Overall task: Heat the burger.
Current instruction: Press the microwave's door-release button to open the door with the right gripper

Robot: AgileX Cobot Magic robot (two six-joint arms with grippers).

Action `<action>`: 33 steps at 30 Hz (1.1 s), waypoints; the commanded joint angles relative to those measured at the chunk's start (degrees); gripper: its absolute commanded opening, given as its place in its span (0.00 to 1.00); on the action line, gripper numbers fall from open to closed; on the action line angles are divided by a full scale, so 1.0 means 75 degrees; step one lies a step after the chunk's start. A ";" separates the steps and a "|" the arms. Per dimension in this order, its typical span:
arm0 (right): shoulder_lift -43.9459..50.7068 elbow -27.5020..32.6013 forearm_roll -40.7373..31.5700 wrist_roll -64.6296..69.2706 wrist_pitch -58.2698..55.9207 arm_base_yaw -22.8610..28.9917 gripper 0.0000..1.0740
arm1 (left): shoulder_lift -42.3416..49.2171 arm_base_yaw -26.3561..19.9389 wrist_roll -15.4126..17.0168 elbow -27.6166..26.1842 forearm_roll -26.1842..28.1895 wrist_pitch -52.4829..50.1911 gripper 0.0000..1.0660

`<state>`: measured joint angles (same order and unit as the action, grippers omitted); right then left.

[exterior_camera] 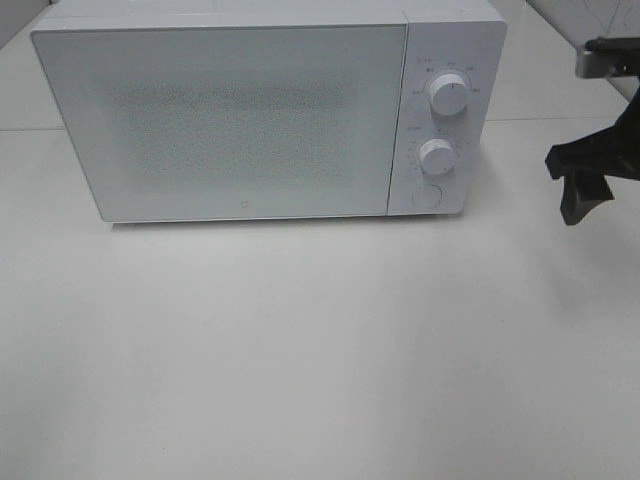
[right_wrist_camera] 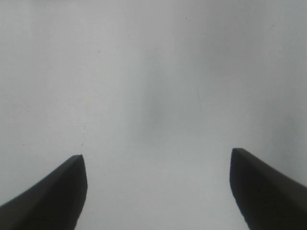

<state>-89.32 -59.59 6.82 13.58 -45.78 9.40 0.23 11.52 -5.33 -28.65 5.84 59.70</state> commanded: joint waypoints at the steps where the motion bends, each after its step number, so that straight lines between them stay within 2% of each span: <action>1: 0.0924 0.0008 -0.0084 -0.0031 -0.0481 -0.0031 0.70 | 0.0130 0.0000 0.0046 0.0008 0.0053 -0.0061 0.00; 9: 0.2498 0.0649 -0.0099 -0.0199 -0.1138 -0.0031 0.70 | 0.0130 0.0000 0.0046 0.0008 0.0053 -0.0061 0.00; 18: 0.4377 0.1948 -0.0092 -0.0214 -0.2009 -0.0031 0.70 | 0.0130 0.0000 0.0046 0.0008 0.0053 -0.0061 0.00; 21: 0.5462 0.2712 -0.0107 -0.0222 -0.2399 -0.0031 0.70 | 0.0130 0.0000 0.0046 0.0008 0.0053 -0.0061 0.00; 27: 0.6310 0.3201 -0.0122 -0.0222 -0.2636 -0.0031 0.70 | 0.0130 0.0000 0.0046 0.0008 0.0053 -0.0061 0.00; 29: 0.7120 0.3682 -0.0122 -0.0222 -0.2620 -0.0031 0.70 | 0.0130 0.0000 0.0046 0.0008 0.0053 -0.0061 0.00; 33: 0.7632 0.3736 -0.0122 -0.0222 -0.2559 -0.0031 0.70 | 0.0130 0.0000 0.0046 0.0008 0.0053 -0.0061 0.00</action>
<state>-34.09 -31.91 6.19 12.49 -65.49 9.40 0.23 11.52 -5.33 -28.65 5.84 59.70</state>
